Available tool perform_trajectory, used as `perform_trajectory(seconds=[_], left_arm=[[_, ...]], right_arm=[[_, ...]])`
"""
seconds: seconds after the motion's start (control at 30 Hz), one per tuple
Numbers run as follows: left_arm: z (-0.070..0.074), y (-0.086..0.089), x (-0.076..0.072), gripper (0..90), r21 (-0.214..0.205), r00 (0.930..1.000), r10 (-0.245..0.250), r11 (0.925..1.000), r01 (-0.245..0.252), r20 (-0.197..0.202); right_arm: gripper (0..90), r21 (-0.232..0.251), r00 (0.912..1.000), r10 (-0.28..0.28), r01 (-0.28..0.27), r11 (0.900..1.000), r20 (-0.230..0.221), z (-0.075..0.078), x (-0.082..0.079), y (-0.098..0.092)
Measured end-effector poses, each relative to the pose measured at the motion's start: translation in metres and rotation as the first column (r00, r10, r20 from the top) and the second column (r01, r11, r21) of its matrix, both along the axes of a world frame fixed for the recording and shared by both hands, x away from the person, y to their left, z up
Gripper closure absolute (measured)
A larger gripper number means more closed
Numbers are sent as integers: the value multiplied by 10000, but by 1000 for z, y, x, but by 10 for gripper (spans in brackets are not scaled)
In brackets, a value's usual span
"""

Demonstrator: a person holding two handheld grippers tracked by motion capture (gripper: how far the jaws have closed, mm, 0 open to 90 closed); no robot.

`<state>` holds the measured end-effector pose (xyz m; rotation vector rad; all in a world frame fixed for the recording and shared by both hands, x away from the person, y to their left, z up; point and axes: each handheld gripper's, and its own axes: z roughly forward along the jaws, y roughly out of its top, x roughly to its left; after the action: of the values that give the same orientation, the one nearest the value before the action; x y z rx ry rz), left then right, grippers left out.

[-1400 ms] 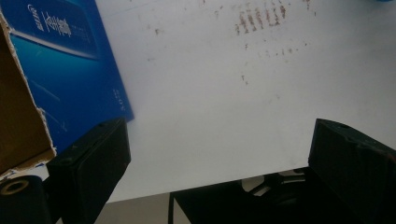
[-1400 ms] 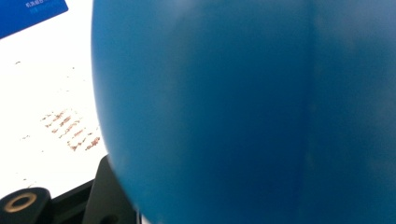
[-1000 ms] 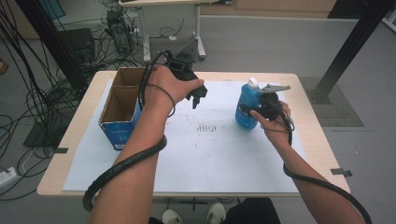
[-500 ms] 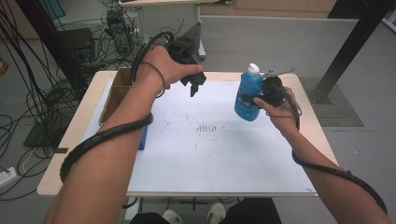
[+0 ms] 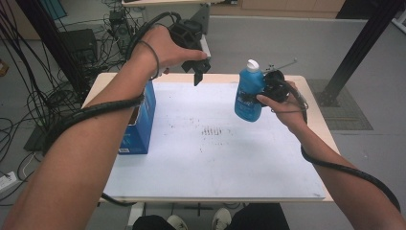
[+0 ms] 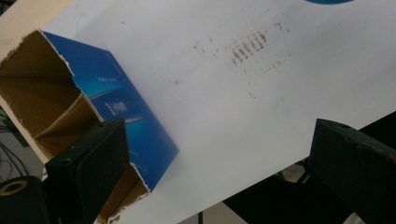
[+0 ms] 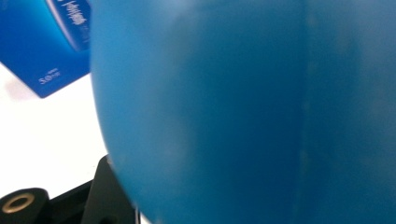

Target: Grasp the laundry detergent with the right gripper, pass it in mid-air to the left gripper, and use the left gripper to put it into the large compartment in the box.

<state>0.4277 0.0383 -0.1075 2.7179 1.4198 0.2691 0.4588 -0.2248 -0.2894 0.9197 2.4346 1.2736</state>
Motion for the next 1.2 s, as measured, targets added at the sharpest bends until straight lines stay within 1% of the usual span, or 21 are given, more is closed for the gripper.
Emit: perform_trajectory(seconds=[0.07, 0.17, 0.27, 0.37, 0.43, 0.5, 0.57, 0.6, 0.63, 0.67, 0.73, 0.77, 0.8, 0.83, 0.9, 1.0, 1.03, 1.07, 1.13, 1.17, 1.2], left_arm=[[1, 1, 2, 56, 108, 9997, -221, 9997, 221, -40], [1, 3, 3, 55, 121, 9984, -565, 9983, 565, -56], [2, 4, 5, 55, 162, 9960, -889, 9959, 889, -5], [2, 5, 7, 53, 279, 9935, -1136, 9931, 1138, -63], [1, 5, 8, 53, 402, 9908, -1342, 9901, 1347, -155], [1, 4, 8, 53, 550, 9880, -1542, 9864, 1546, -116], [1, 3, 9, 54, 575, 9849, -1729, 9832, 1731, -89], [2, 2, 9, 54, 574, 9825, -1861, 9808, 1863, -79], [2, 2, 9, 53, 575, 9807, -1955, 9790, 1958, -97], [3, 1, 9, 54, 574, 9774, -2114, 9757, 2115, -90], [3, 1, 8, 54, 563, 9737, -2279, 9720, 2279, -73], [4, 0, 8, 54, 625, 9708, -2401, 9689, 2396, 5], [5, 0, 7, 57, 649, 9651, -2616, 9633, 2604, 110], [6, 0, 7, 58, 634, 9617, -2738, 9601, 2723, 150], [8, 0, 5, 57, 545, 9477, -3179, 9472, 3161, 285], [9, 0, 4, 58, 554, 9347, -3543, 9342, 3523, 302], [8, 1, 2, 57, 533, 9280, -3719, 9274, 3703, 229], [8, 1, 2, 57, 511, 9247, -3802, 9241, 3788, 205], [6, 2, 1, 57, 613, 9183, -3956, 9170, 3940, 156], [4, 3, 0, 57, 663, 9171, -3987, 9152, 3976, 45], [2, 4, 0, 56, 703, 9160, -4012, 9138, 4001, 22]], right_arm=[[444, 37, 9998, 194, -194, 9998, -26, 2, 0, 4], [443, -22, 9982, 595, -595, 9982, 3, 6, 1, 12], [444, -77, 9950, 998, -998, 9950, -11, 8, 1, 20], [443, -36, 9904, 1379, -1379, 9904, -7, 10, 3, 27], [443, 66, 9854, 1704, -1704, 9854, -28, 10, 3, 32], [443, 89, 9798, 2000, -1999, 9798, -86, 11, 3, 38], [443, 73, 9741, 2260, -2259, 9741, -101, 10, 3, 43], [443, 20, 9706, 2406, -2406, 9706, 18, 10, 4, 45], [443, 13, 9678, 2516, -2516, 9678, 2, 10, 3, 49], [443, 28, 9660, 2585, -2585, 9660, -23, 10, 3, 50], [443, 102, 9608, 2772, -2771, 9608, -67, 10, 2, 56], [442, 110, 9585, 2850, -2849, 9585, -70, 10, 2, 57], [443, 135, 9542, 2990, -2989, 9542, -55, 10, 1, 60], [443, 209, 9498, 3126, -3123, 9497, -94, 9, 0, 63], [442, 239, 9442, 3294, -3291, 9440, -68, 9, -1, 67], [443, 295, 9353, 3538, -3537, 9349, 2, 8, -4, 76], [442, 308, 9322, 3618, -3617, 9318, 11, 8, -5, 78], [443, 368, 9277, 3734, -3733, 9270, 43, 8, -5, 82], [442, 481, 9218, 3877, -3875, 9206, 51, 8, -6, 86], [442, 521, 9189, 3945, -3941, 9176, 41, 8, -7, 89], [443, 508, 9155, 4024, -4021, 9142, 53, 8, -8, 92]])
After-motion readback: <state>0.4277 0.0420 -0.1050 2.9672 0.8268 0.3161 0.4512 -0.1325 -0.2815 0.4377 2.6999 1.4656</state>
